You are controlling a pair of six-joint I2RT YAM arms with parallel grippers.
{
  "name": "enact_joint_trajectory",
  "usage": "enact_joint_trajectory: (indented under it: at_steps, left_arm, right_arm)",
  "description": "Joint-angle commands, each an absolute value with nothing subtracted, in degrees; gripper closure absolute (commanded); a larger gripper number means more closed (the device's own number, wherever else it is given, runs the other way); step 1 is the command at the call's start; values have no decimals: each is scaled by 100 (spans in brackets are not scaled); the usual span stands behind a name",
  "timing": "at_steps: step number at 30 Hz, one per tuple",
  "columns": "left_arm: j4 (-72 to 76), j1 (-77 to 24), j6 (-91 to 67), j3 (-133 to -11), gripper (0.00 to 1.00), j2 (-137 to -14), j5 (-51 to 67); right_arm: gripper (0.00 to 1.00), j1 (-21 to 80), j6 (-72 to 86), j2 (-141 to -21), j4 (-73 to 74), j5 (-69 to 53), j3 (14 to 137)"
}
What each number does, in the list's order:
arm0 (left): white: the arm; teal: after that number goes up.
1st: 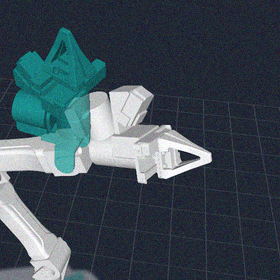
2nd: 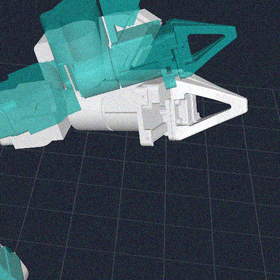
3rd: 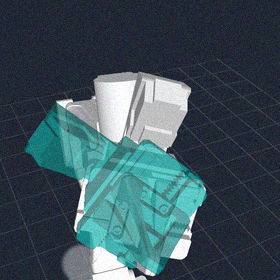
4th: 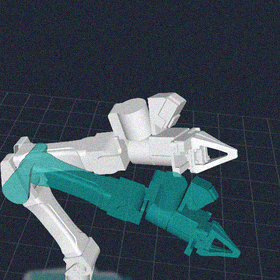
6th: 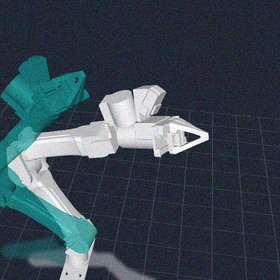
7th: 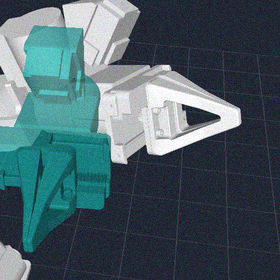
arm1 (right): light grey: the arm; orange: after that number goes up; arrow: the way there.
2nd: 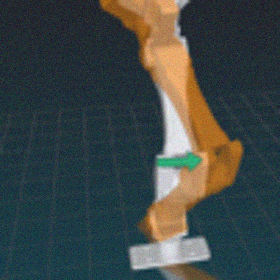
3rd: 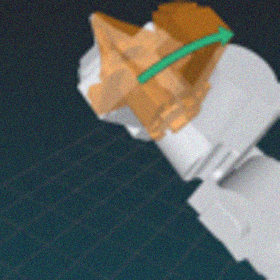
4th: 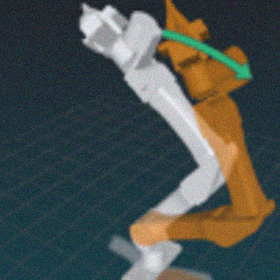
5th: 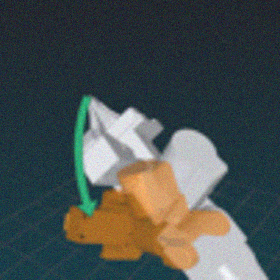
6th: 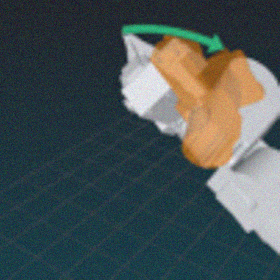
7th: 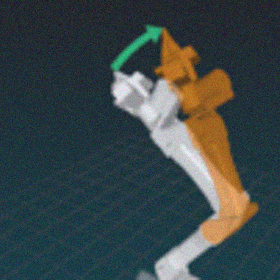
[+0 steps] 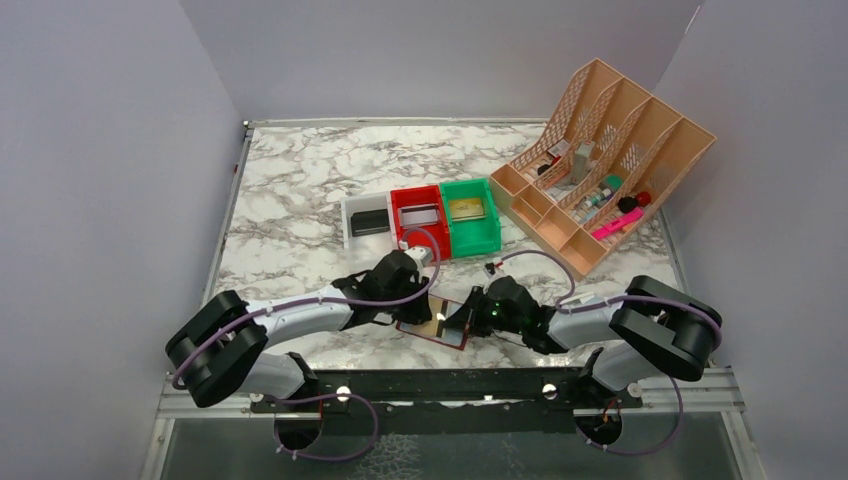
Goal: Take the credit cards out of the card holder
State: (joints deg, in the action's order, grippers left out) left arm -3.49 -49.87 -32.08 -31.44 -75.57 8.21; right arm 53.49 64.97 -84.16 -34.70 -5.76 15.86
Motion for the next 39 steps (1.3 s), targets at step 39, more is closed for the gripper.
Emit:
enact_joint_trajectory:
  at_steps: [39]
  left_arm:
    - [-538, -5088, -3104, -3165, 88, -7781, 743]
  right_arm:
    - [83, 4764, 6820, -8619, -4545, -1173, 1092]
